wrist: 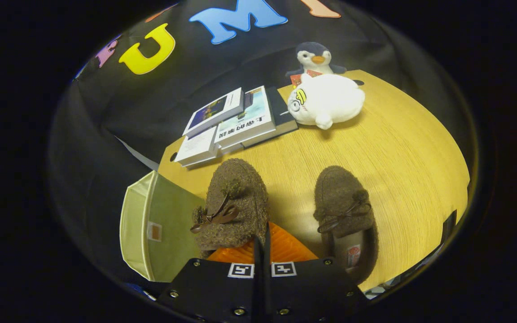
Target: Open the storage box then place both shoes into the box .Put the left shoe in first, then the right shoe, with the right side of both shoes facing outward in a uniform manner.
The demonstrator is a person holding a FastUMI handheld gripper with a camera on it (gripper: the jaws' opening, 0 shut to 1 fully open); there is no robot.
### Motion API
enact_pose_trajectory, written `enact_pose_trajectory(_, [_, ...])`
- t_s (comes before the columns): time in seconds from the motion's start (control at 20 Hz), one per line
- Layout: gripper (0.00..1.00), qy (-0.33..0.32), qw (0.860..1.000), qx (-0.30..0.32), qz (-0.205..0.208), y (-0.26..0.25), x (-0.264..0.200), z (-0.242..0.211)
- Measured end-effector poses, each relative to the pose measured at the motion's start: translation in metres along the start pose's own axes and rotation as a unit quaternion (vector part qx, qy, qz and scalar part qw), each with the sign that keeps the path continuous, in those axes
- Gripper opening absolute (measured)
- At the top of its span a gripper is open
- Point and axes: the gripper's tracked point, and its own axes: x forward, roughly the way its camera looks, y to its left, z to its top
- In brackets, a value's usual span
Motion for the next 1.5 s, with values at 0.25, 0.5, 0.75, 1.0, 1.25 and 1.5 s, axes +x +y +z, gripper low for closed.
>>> enact_pose_trajectory(0.25, [0.00,-0.014,1.000,-0.008,0.023,0.047,-0.020,0.015])
enact_pose_trajectory(0.5, [0.00,-0.021,0.999,-0.014,0.047,0.098,-0.026,0.023])
enact_pose_trajectory(0.75, [0.00,-0.020,0.997,-0.027,0.071,0.150,-0.023,0.016])
enact_pose_trajectory(1.0, [0.00,-0.012,0.996,-0.032,0.089,0.196,-0.006,0.001])
enact_pose_trajectory(1.25, [0.00,-0.001,0.995,-0.044,0.091,0.229,0.018,-0.025])
enact_pose_trajectory(1.5, [0.00,0.009,0.996,-0.038,0.083,0.248,0.045,-0.048])
